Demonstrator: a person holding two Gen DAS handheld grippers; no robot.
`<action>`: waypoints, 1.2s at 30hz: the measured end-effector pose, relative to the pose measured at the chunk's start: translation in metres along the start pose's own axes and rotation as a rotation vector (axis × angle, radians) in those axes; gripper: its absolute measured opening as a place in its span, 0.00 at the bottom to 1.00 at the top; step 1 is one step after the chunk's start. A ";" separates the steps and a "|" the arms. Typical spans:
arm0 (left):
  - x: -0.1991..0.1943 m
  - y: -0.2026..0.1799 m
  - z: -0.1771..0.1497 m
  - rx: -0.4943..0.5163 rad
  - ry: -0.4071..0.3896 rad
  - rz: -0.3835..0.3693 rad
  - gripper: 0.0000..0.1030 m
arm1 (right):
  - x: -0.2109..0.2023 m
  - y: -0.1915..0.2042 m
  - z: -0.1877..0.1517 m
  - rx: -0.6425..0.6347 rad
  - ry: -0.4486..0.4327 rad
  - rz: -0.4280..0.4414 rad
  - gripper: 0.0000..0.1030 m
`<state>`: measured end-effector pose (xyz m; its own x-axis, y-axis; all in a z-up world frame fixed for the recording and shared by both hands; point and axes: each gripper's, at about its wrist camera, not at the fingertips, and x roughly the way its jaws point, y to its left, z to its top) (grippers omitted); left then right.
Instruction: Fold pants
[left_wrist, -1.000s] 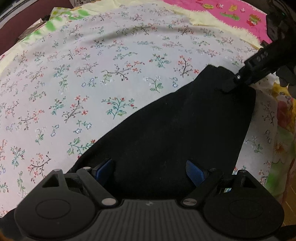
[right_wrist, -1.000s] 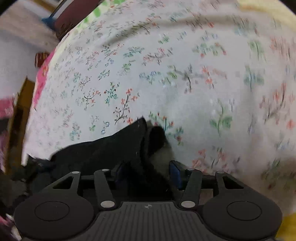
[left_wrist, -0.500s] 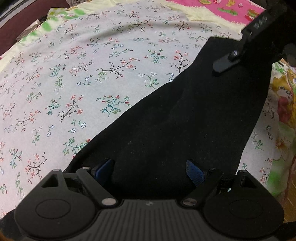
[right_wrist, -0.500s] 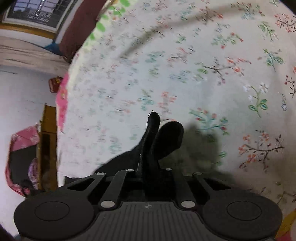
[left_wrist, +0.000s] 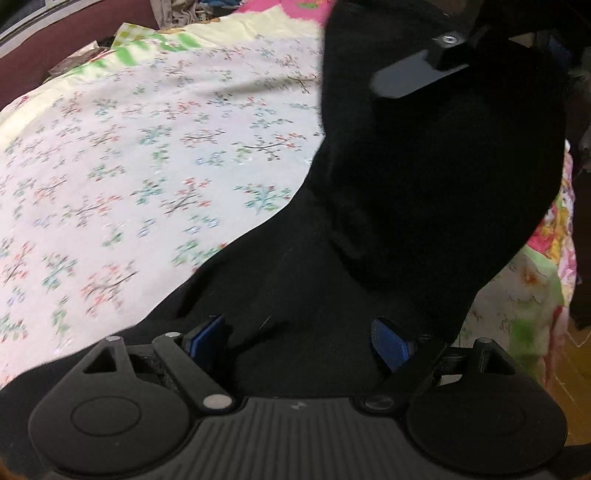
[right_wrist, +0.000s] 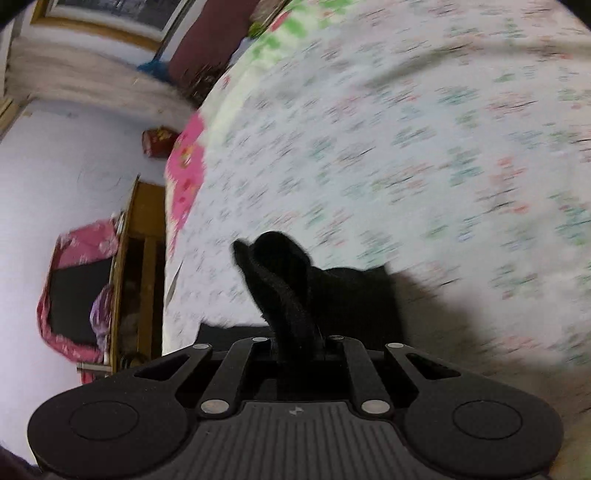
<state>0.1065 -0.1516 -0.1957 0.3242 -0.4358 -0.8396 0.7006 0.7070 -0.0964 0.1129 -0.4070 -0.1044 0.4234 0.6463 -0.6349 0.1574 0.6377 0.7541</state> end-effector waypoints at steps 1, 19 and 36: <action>-0.006 0.005 -0.004 -0.003 -0.003 -0.001 0.93 | 0.010 0.011 -0.004 -0.004 0.011 0.004 0.00; -0.088 0.110 -0.102 -0.202 -0.036 0.059 0.93 | 0.136 0.133 -0.061 -0.048 0.144 0.040 0.00; -0.092 0.149 -0.139 -0.271 0.011 0.071 0.93 | 0.228 0.128 -0.094 -0.086 0.235 -0.111 0.01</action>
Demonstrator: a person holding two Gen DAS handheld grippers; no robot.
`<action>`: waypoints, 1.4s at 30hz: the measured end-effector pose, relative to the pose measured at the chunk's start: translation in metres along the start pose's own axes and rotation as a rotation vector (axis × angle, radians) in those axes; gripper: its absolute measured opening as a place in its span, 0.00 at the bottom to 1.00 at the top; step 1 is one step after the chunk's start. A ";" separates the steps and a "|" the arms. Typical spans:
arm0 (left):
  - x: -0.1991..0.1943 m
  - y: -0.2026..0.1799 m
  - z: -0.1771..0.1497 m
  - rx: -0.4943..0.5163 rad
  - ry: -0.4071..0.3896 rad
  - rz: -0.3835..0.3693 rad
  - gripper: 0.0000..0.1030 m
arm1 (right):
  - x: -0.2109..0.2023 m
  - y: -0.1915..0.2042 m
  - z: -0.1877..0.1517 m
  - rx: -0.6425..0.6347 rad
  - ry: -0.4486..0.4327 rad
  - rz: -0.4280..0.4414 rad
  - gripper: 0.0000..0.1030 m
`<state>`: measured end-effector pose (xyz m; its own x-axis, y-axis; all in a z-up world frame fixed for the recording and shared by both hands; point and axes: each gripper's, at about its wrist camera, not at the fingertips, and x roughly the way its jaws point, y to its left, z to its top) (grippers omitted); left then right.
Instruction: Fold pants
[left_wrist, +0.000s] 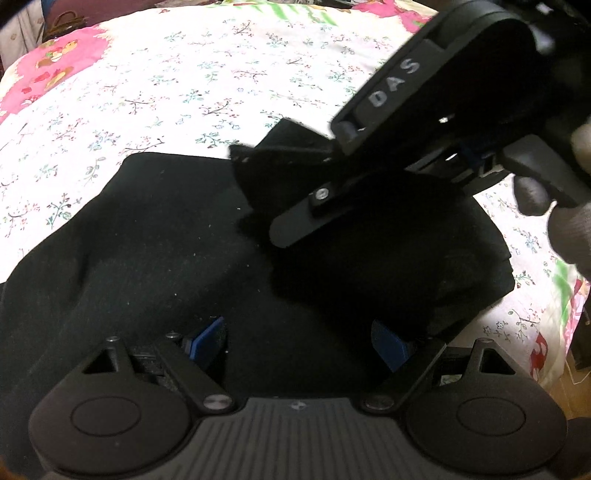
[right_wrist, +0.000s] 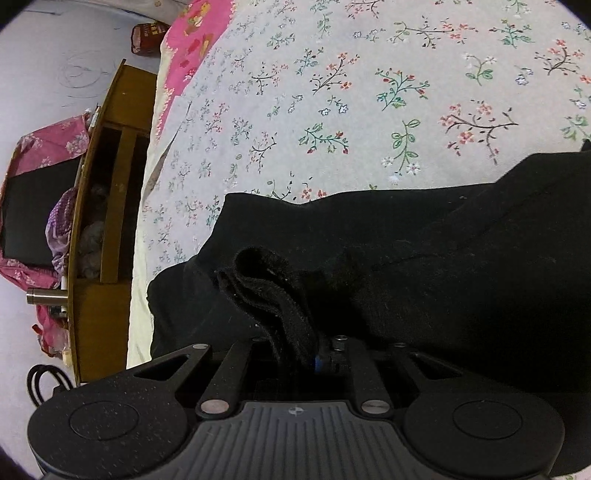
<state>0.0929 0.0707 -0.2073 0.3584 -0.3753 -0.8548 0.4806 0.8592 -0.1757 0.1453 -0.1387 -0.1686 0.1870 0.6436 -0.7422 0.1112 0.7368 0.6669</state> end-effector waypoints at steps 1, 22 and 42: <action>0.002 -0.001 0.000 0.001 0.001 -0.002 0.93 | 0.002 0.001 0.001 -0.004 0.000 -0.002 0.01; -0.038 0.015 -0.001 0.007 -0.071 0.026 0.93 | -0.042 0.020 0.001 -0.206 -0.106 -0.188 0.31; 0.026 -0.013 0.014 0.135 -0.009 -0.008 0.93 | -0.035 -0.005 0.025 -0.243 -0.159 -0.349 0.29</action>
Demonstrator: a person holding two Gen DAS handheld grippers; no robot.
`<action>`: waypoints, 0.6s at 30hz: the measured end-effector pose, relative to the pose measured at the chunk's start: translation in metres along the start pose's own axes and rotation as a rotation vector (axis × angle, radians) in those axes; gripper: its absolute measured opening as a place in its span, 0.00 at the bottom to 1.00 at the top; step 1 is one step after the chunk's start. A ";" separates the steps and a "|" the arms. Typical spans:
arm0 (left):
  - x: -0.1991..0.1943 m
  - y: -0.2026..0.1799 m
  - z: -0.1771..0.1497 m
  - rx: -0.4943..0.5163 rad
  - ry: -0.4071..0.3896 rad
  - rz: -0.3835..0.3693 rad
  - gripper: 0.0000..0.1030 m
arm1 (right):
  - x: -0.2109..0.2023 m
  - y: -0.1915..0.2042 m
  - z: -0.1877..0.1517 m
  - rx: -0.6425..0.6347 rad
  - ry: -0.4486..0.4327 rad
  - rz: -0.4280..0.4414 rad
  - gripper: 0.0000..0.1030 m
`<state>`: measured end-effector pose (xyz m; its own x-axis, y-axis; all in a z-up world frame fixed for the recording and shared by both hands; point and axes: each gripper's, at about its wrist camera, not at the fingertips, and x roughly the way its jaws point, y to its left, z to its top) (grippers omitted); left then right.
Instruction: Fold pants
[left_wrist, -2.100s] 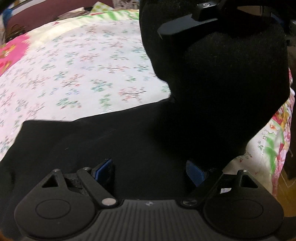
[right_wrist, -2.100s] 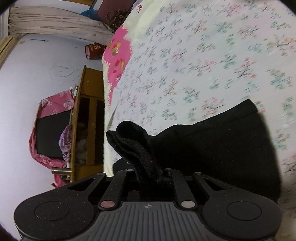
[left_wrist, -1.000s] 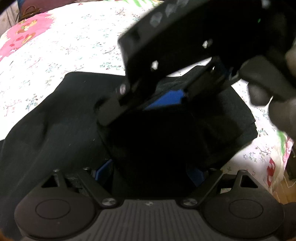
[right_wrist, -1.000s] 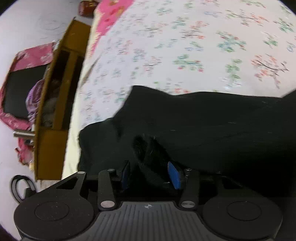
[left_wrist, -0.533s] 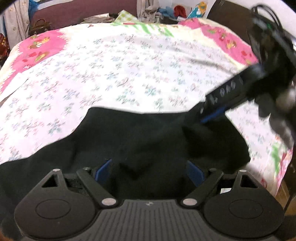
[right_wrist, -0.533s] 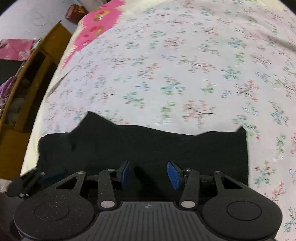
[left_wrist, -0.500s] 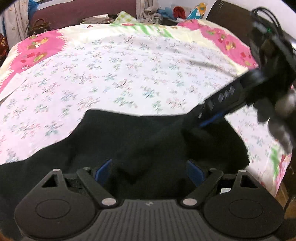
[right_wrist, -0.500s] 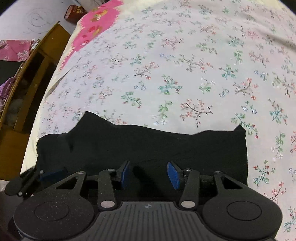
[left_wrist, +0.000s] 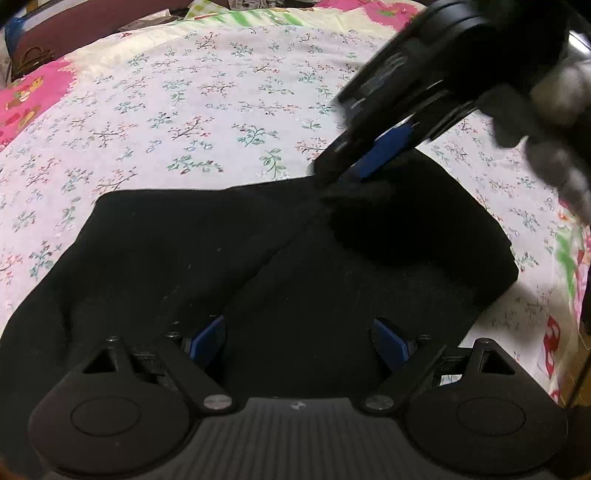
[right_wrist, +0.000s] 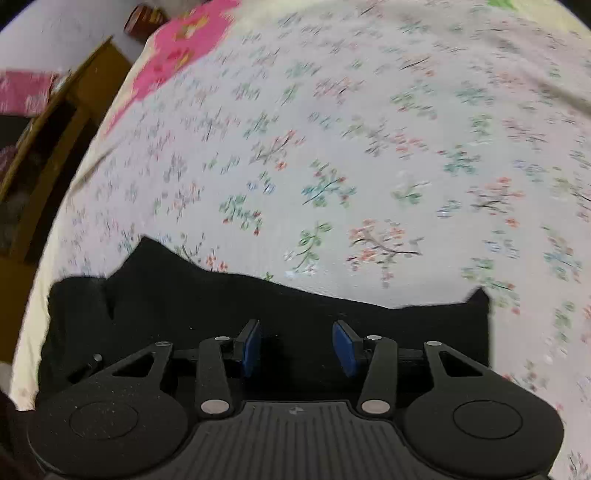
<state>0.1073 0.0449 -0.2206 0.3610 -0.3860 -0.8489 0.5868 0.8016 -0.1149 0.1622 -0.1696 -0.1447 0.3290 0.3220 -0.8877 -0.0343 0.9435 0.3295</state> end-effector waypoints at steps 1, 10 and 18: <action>-0.003 0.002 -0.001 -0.010 0.002 0.004 0.93 | -0.007 -0.004 -0.002 0.011 -0.010 -0.007 0.29; -0.031 0.030 -0.022 -0.132 0.030 0.038 0.93 | -0.042 -0.030 -0.042 0.100 -0.026 -0.100 0.30; -0.019 0.021 -0.004 -0.172 -0.002 0.074 0.93 | -0.028 -0.008 -0.062 0.022 0.017 0.017 0.30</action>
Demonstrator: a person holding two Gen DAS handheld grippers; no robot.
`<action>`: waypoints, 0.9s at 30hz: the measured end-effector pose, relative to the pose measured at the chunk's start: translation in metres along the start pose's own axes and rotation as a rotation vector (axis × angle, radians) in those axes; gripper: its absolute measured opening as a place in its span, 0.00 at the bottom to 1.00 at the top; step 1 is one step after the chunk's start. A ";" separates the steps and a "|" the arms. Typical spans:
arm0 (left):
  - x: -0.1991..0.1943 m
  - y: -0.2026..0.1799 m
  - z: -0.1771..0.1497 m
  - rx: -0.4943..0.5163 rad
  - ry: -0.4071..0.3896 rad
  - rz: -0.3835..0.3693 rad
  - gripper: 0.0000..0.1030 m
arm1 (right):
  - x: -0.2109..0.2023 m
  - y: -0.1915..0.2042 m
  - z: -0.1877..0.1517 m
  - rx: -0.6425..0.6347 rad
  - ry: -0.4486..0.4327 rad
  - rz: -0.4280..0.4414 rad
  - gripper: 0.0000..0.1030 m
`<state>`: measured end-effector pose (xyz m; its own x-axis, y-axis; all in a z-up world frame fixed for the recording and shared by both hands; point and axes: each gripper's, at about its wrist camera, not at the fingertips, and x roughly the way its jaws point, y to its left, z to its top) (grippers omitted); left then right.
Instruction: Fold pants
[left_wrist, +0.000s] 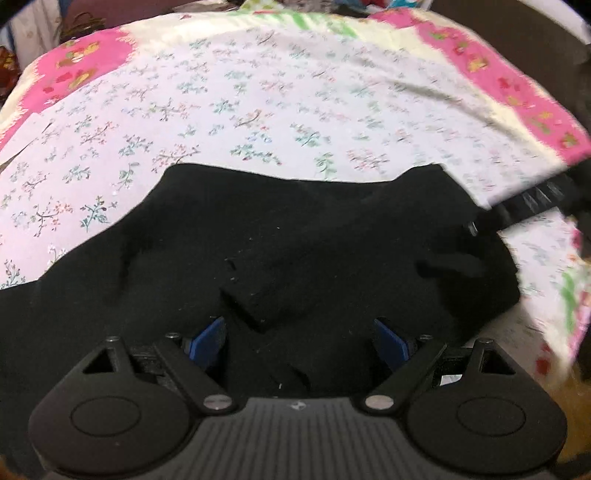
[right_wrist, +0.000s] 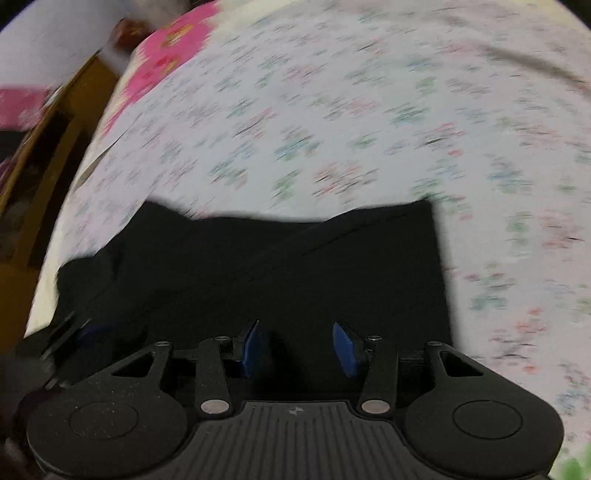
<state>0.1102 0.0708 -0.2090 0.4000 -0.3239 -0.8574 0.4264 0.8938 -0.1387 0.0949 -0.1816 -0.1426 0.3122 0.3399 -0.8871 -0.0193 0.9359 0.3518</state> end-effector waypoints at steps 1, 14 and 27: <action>0.006 -0.002 0.002 -0.006 0.009 0.019 0.93 | 0.003 0.004 -0.001 -0.034 0.007 0.004 0.30; 0.017 0.004 0.020 -0.190 0.035 0.081 0.49 | 0.009 -0.007 -0.001 -0.113 0.050 0.167 0.30; -0.001 0.016 0.023 -0.181 -0.009 0.106 0.24 | 0.032 0.011 -0.003 -0.134 0.087 0.268 0.31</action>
<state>0.1354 0.0786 -0.1991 0.4422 -0.2270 -0.8677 0.2295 0.9639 -0.1352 0.1015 -0.1600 -0.1683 0.1966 0.5773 -0.7925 -0.2172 0.8138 0.5390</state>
